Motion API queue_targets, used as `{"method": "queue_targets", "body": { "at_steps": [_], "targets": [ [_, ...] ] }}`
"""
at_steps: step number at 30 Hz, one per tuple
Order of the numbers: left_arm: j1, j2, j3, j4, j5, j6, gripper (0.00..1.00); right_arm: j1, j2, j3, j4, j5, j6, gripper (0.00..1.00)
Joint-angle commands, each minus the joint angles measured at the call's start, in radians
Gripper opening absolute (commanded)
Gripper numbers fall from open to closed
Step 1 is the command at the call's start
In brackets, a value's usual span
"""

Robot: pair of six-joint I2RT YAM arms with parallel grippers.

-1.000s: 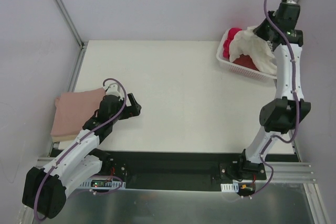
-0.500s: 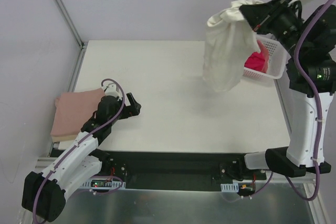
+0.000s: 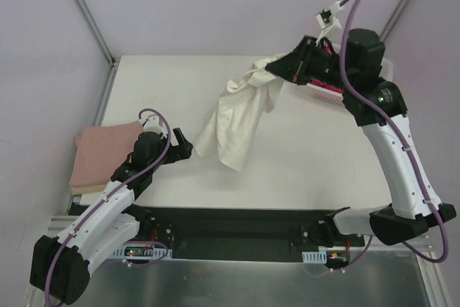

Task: Fold and stack the t-shirts
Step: Move the tshirt to the center of the board

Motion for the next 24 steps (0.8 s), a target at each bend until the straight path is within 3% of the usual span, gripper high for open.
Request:
{"method": "queue_targets", "body": {
  "at_steps": [1, 3, 4, 7, 9, 18, 24],
  "targets": [
    [-0.012, -0.016, -0.001, 0.011, -0.048, -0.015, 0.99, -0.090, -0.105, -0.247, -0.088, 0.207, -0.110, 0.20],
    [-0.010, -0.016, 0.006, -0.016, -0.097, -0.019, 0.99, -0.196, -0.112, -0.371, -0.190, 0.290, -0.150, 0.31],
    [-0.012, -0.020, 0.009, -0.026, -0.112, -0.021, 0.99, -0.230, -0.107, -0.394, -0.227, 0.368, -0.161, 0.55],
    [-0.012, -0.016, 0.008, -0.036, -0.145, -0.039, 0.99, -0.299, -0.116, -0.471, -0.307, 0.536, -0.194, 0.90],
    [-0.010, -0.003, 0.012, -0.036, -0.148, -0.052, 0.99, -0.301, -0.165, -0.532, -0.279, 0.586, -0.207, 1.00],
    [-0.010, 0.266, 0.151, -0.059, -0.145, -0.168, 0.99, -0.299, -0.260, -0.680, -0.176, 0.499, -0.297, 0.97],
    [-0.012, 0.614, 0.429, -0.165, -0.122, -0.197, 0.99, -0.314, -0.222, -0.767, -0.169, 0.661, -0.253, 0.97]
  ]
}}
